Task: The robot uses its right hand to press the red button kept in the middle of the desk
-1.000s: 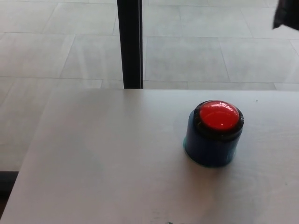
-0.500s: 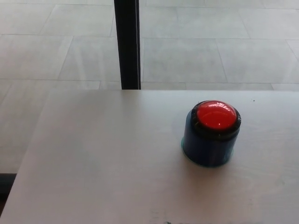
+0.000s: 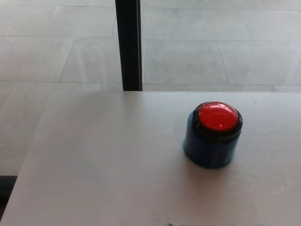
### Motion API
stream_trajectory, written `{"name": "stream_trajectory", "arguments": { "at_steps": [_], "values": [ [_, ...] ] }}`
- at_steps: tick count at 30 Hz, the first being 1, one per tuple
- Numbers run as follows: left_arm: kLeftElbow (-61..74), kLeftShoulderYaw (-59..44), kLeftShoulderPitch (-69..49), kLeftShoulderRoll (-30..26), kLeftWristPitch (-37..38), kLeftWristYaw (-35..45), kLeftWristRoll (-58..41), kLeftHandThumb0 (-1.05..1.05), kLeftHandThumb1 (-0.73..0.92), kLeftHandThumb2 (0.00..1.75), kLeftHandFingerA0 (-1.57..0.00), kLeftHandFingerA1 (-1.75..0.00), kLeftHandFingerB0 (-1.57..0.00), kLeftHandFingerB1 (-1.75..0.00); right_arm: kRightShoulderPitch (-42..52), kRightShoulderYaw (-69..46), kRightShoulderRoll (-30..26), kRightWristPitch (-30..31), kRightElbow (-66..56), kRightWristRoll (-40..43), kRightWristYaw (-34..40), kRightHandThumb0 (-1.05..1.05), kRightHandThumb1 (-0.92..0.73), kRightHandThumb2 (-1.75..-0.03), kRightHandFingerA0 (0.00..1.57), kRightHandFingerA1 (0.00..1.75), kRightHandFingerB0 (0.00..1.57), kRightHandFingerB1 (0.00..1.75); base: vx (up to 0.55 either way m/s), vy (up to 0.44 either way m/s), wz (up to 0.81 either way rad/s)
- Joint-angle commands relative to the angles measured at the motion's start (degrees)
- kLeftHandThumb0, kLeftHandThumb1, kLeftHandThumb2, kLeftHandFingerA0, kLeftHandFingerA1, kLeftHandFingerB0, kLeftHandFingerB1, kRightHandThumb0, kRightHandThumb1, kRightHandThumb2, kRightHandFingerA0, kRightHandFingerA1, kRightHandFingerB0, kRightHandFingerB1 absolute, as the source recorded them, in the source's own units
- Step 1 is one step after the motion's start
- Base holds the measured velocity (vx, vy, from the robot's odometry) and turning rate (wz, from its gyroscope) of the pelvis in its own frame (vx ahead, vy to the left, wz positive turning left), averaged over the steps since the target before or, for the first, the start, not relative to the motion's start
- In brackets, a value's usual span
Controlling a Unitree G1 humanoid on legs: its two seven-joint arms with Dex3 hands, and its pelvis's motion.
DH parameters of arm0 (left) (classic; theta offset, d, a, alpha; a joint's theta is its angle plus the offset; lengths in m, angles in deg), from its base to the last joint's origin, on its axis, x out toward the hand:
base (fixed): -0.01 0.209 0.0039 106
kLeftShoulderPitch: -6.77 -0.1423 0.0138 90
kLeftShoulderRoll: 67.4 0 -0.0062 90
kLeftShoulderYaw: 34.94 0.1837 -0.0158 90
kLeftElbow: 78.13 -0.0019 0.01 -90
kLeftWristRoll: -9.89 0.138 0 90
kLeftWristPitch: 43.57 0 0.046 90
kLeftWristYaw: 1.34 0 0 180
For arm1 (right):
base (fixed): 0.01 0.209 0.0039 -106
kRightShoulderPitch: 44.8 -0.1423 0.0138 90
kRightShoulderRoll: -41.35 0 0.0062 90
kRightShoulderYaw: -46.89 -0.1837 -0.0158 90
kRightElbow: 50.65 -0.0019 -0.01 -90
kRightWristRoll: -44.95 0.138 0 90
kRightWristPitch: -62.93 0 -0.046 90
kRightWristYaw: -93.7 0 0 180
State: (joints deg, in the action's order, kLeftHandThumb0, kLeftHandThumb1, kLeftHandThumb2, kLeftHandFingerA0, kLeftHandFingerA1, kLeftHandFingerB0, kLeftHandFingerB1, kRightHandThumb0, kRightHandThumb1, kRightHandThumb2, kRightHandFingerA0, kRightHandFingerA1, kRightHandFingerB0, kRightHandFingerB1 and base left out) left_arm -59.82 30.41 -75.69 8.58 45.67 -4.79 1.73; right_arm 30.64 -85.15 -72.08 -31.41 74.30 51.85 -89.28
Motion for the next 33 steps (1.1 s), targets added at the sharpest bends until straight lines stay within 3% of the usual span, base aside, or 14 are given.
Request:
{"name": "stream_trajectory", "arguments": {
  "at_steps": [1, 5, 8, 11, 14, 17, 20, 21, 22, 26, 28, 29, 32, 33],
  "values": [
    [0.2, -0.3, -0.8, -0.7, 1.5, -0.8, -0.4, -0.55, 0.92, 1.11, -0.46, -1.22, -0.36, -0.99, 9.2, -6.2, 7.4, -3.3, 4.0, -0.6, 17.7, -0.48, -0.65, -0.87, 1.16, 1.08, 0.81, 0.60, 0.00, 0.000, 0.00],
    [-0.4, -0.9, 0.4, -0.4, 0.9, -0.6, -1.2, -0.55, 0.92, 1.08, -0.37, -1.19, -0.30, -0.99, 12.5, -8.8, 12.6, 1.2, 2.0, 1.4, 20.9, -0.46, -0.67, -0.89, 1.05, 0.80, 0.64, 0.56, 0.00, 0.000, 0.00],
    [0.4, -0.4, -0.1, -0.3, 1.4, -0.9, -0.6, -0.54, 0.92, 1.11, -0.47, -1.23, -0.32, -0.97, 14.3, -12.5, 17.4, 5.2, 0.6, 5.5, 22.3, -0.33, -0.48, -1.10, 0.79, 0.85, 0.41, 0.64, 0.00, 0.000, 0.00],
    [0.1, 0.1, 0.6, -0.7, 1.1, -1.0, 0.0, -0.51, 0.72, 1.25, -0.57, -0.91, -0.29, -0.73, 15.2, -14.3, 19.7, 8.9, -2.9, 7.3, 22.2, -0.46, -0.58, -0.84, 0.79, 1.20, 0.30, 0.57, 0.00, 0.000, 0.00],
    [0.0, -0.2, 0.9, -0.4, 1.3, -1.0, -0.4, -0.43, 0.67, 1.14, -0.52, -1.02, -0.12, -0.72, 15.6, -15.4, 20.0, 9.6, -0.3, 8.2, 21.0, -0.50, -0.59, -0.74, 0.77, 1.24, 0.30, 0.56, 0.00, 0.000, 0.00],
    [0.6, 0.4, 0.6, -0.6, 1.6, -1.5, 0.2, -0.38, 0.61, 1.14, -0.45, -1.19, -0.30, -0.97, 17.1, -16.5, 24.1, 14.1, -4.5, 11.8, 18.8, -0.54, -0.54, -0.73, 0.64, 0.87, 0.23, 0.56, 0.00, 0.000, 0.00],
    [0.6, -0.5, 0.9, -0.5, 1.7, -1.8, -0.7, -0.33, 0.52, 1.17, -0.43, -1.23, -0.40, -1.06, 17.9, -16.2, 26.6, 14.8, -6.3, 12.8, 17.8, -0.50, -0.50, -0.71, 0.70, 0.89, 0.26, 0.55, 0.00, 0.000, 0.00],
    [0.4, -0.4, 0.8, -0.5, 2.1, -1.9, -0.5, -0.30, 0.47, 1.16, -0.66, -0.95, -0.56, -0.86, 17.6, -16.6, 27.5, 16.0, -7.1, 13.8, 18.4, -0.46, -0.46, -0.70, 0.76, 0.95, 0.31, 0.57, 0.00, 0.000, 0.00],
    [0.3, -0.2, 0.6, -0.5, 2.8, -2.2, -0.1, -0.23, 0.38, 1.25, -0.52, -1.25, -0.46, -1.04, 17.4, -17.3, 28.7, 17.1, -7.6, 15.4, 18.8, -0.45, -0.45, -0.73, 0.74, 0.96, 0.29, 0.59, 0.00, 0.000, 0.00],
    [0.1, -0.1, 0.9, -0.1, 4.5, -3.7, 0.2, -0.14, 0.32, 1.22, -0.62, -1.28, -0.48, -1.00, 18.1, -18.9, 30.9, 18.5, -9.6, 18.2, 19.0, -0.44, -0.31, -0.88, 0.70, 0.89, 0.36, 0.65, 0.00, 0.000, 0.00],
    [0.3, -1.5, 0.9, 0.1, 5.5, -4.9, -1.1, -0.11, 0.28, 1.29, -0.64, -1.31, -0.52, -1.07, 19.1, -17.3, 32.1, 19.9, -11.5, 16.5, 20.2, -0.41, -0.33, -0.70, 1.00, 1.40, 0.50, 0.63, 0.00, 0.000, 0.00],
    [0.4, -1.5, 0.8, 0.0, 5.8, -5.0, -0.9, -0.13, 0.29, 1.29, -0.66, -1.32, -0.54, -1.07, 19.5, -16.9, 32.4, 19.5, -11.4, 16.3, 19.9, -0.46, -0.28, -0.79, 1.15, 1.33, 0.48, 0.66, 0.00, 0.000, 0.00],
    [0.3, -0.8, 0.8, -0.2, 5.7, -6.1, 0.2, -0.15, 0.29, 1.27, -0.64, -1.32, -0.52, -1.05, 20.5, -15.3, 33.0, 19.8, -12.9, 15.9, 20.0, -0.47, -0.27, -0.80, 1.18, 1.33, 0.49, 0.67, 0.00, 0.000, 0.00],
    [0.3, -0.9, 0.6, -0.3, 5.9, -5.7, 0.0, -0.15, 0.29, 1.27, -0.67, -1.33, -0.55, -1.06, 21.3, -14.2, 33.3, 20.1, -14.3, 15.4, 20.0, -0.43, -0.32, -0.70, 1.12, 1.66, 0.53, 0.63, 0.00, 0.000, 0.00]
  ]
}}
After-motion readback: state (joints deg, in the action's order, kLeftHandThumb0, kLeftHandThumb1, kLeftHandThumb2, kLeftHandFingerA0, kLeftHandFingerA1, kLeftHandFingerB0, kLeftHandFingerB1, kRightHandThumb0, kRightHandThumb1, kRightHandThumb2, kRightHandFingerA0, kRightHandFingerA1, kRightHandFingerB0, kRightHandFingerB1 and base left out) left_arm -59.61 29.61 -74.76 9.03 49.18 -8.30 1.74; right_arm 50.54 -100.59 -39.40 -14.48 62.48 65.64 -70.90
